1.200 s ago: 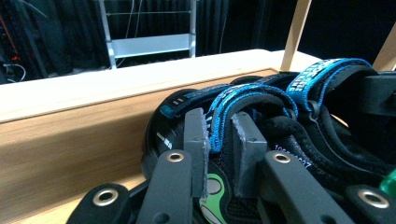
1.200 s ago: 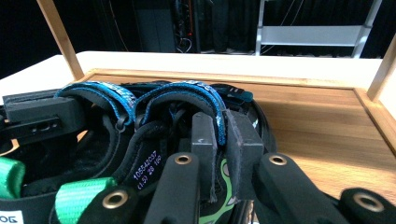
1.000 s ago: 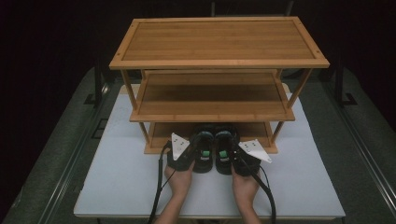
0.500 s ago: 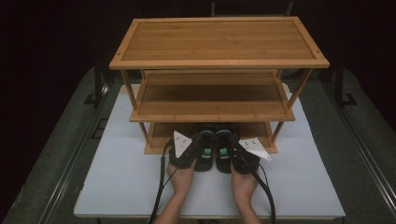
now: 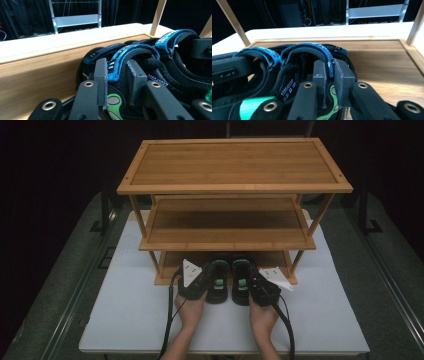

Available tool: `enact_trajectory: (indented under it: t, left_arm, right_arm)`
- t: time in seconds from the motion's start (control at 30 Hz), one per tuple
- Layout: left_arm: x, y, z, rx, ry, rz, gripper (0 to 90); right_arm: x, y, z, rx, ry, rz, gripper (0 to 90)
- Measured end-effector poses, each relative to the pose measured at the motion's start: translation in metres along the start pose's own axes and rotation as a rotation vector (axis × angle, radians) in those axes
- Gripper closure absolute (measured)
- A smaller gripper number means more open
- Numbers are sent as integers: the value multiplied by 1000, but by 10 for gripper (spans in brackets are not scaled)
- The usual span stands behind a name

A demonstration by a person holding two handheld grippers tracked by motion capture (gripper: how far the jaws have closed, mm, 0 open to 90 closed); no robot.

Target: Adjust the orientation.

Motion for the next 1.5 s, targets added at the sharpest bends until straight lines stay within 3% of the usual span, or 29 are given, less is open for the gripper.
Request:
enact_trajectory:
  t: [0.13,0.4,0.6,0.97,1.2,1.37,1.5]
  left_arm:
    - [-3,0,0,22,-5,-17,672]
    - [-12,2,0,70,-10,-21,601]
    - [-21,4,2,78,-36,-11,579]
    - [-48,0,16,134,-58,-2,552]
    - [-64,-15,28,148,-60,-5,529]
    - [-71,-31,35,129,-77,-18,518]
    - [-67,-46,38,112,-77,-67,514]
  right_arm:
    - [-3,-2,1,-41,-9,-8,759]
    - [-7,-2,6,-66,25,-23,707]
    - [-12,-1,6,-85,31,-22,673]
    - [-38,-1,4,-118,65,11,660]
    - [-62,-14,0,-110,82,25,650]
    - [-75,-28,-3,-121,78,21,641]
    - [-73,-42,-8,-152,87,-44,654]
Point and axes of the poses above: each handheld gripper's, and its own axes: x roughly forward along the jaws, y roughly out of its top, z roughly to its right, the point moved 6 cm from there along x, roughly forward along the jaws, and after that the axes turned 11 degrees about -z, right-handed, at the moved point
